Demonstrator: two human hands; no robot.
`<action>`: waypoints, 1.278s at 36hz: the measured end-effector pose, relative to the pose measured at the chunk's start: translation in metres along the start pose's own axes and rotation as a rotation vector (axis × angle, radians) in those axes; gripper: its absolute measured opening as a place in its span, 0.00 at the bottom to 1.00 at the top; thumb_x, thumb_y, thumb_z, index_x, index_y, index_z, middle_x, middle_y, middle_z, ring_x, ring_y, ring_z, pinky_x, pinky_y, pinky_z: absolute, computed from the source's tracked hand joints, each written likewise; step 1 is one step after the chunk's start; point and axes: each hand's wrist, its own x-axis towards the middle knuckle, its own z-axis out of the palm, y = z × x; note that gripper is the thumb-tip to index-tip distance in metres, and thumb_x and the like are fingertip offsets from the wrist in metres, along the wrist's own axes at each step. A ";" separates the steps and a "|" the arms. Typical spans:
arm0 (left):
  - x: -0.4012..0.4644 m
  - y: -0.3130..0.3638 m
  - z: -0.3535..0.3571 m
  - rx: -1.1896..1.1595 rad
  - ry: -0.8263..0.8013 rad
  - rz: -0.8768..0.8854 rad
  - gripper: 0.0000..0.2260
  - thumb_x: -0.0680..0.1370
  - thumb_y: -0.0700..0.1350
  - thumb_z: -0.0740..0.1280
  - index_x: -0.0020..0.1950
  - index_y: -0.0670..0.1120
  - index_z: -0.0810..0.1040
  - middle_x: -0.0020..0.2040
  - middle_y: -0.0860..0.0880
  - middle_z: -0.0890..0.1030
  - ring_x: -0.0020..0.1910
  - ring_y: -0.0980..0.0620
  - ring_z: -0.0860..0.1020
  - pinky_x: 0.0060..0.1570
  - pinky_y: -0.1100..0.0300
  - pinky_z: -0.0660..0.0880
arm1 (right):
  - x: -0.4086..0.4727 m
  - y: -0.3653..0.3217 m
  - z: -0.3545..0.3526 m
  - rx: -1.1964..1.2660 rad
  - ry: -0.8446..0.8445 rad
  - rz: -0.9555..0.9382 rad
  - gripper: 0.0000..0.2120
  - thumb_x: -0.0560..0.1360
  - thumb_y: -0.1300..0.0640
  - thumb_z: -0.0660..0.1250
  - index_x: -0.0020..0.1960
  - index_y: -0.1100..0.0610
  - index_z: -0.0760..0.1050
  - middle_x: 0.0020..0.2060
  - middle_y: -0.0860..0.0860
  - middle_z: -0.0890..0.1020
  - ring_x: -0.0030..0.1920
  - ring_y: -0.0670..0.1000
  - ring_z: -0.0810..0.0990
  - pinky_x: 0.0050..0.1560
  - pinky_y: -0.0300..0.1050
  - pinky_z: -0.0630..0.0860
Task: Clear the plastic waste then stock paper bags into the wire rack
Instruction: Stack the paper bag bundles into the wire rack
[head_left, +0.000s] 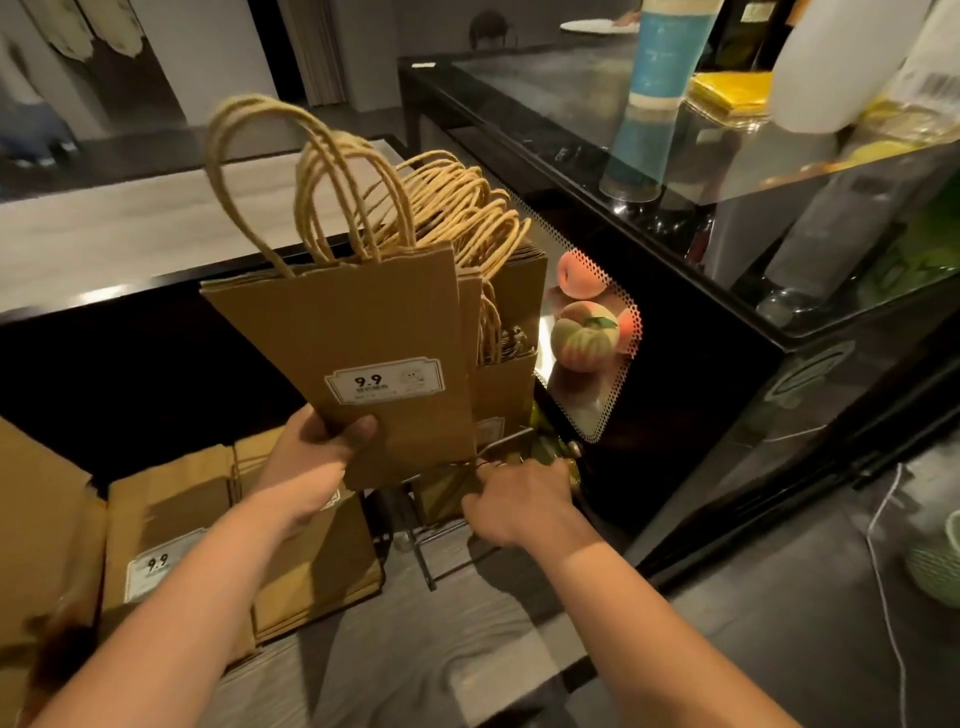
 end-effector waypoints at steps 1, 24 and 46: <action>-0.001 0.000 0.001 0.020 -0.004 0.014 0.15 0.78 0.43 0.66 0.65 0.49 0.73 0.55 0.54 0.78 0.59 0.51 0.74 0.59 0.57 0.69 | 0.000 0.000 0.000 0.003 -0.007 0.004 0.27 0.80 0.42 0.49 0.78 0.49 0.59 0.73 0.53 0.69 0.72 0.58 0.66 0.69 0.58 0.58; -0.011 -0.010 0.016 -0.206 0.027 0.120 0.14 0.78 0.29 0.61 0.61 0.41 0.72 0.57 0.45 0.78 0.52 0.58 0.79 0.57 0.58 0.76 | 0.010 0.005 0.010 0.176 0.167 0.011 0.26 0.80 0.35 0.47 0.57 0.52 0.74 0.53 0.53 0.81 0.58 0.55 0.77 0.62 0.56 0.63; -0.007 -0.032 0.008 -0.126 0.172 -0.020 0.17 0.78 0.34 0.65 0.67 0.40 0.72 0.58 0.48 0.76 0.60 0.48 0.73 0.67 0.52 0.67 | 0.015 -0.003 0.015 0.254 0.325 0.132 0.33 0.79 0.32 0.42 0.53 0.53 0.78 0.48 0.53 0.83 0.52 0.54 0.80 0.59 0.55 0.64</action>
